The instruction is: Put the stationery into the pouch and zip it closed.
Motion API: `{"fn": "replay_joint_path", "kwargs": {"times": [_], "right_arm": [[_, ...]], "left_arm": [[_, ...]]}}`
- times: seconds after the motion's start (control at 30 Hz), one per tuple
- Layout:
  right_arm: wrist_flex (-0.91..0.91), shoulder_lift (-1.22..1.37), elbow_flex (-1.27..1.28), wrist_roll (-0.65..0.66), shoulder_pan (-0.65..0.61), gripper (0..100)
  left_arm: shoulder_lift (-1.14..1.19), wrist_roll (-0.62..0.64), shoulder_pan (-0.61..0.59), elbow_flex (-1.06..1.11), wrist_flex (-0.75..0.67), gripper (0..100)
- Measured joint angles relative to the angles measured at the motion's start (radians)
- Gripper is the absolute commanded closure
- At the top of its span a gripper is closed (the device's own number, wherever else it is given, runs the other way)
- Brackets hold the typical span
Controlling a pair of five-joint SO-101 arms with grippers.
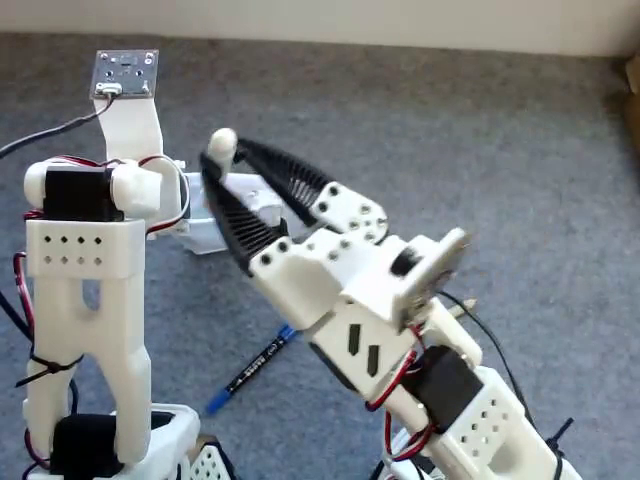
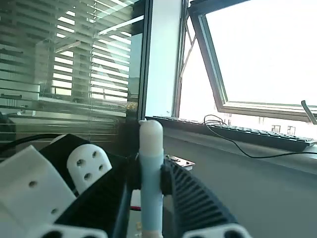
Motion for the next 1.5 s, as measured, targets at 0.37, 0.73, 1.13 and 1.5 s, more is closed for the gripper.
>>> {"fn": "replay_joint_path", "kwargs": {"times": [0.37,0.73,1.13,1.5], "right_arm": [[0.0,0.112,0.002,0.023,0.0,99.3],[0.051,0.18,0.002,0.112,0.0,99.3],[0.183,0.176,-0.002,0.114,0.0,99.3],[0.201,0.178,-0.014,0.114,0.032,99.0]], "left_arm": [[0.0,0.0,0.0,0.002,0.0,99],[0.0,0.0,-0.002,0.002,0.0,99],[0.0,0.0,-0.003,0.005,0.005,99],[0.0,0.0,-0.028,0.002,0.003,99]]}}
